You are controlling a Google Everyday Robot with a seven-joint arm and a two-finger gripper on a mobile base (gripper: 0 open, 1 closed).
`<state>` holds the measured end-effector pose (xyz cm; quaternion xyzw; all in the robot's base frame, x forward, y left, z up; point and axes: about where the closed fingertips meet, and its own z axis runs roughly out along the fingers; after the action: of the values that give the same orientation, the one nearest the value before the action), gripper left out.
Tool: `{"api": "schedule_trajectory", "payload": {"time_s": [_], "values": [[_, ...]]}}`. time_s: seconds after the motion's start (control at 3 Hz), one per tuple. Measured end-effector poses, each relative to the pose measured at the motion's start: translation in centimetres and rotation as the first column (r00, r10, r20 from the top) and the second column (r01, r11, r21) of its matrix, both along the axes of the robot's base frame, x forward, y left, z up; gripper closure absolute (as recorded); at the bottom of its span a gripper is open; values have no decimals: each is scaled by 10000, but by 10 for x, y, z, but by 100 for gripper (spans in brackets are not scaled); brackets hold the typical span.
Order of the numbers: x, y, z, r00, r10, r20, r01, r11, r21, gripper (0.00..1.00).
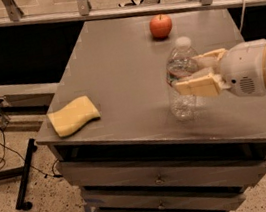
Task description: Knock water bottle over
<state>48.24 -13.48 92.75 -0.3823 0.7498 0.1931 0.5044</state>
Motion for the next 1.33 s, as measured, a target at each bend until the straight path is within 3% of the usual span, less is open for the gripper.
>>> {"api": "schedule_trajectory", "payload": {"time_s": [0.33,0.67,1.0,1.33], "values": [[22,7,12,9988,489,-14,-488,9964,-693,100],[43,27,22,9899,1368,-367,-1413,9712,-1918,100],[60,49,12,9665,2202,-1316,-2521,9106,-3274,100],[73,68,-12,9366,2637,-2307,-3441,8165,-4636,100]]}}
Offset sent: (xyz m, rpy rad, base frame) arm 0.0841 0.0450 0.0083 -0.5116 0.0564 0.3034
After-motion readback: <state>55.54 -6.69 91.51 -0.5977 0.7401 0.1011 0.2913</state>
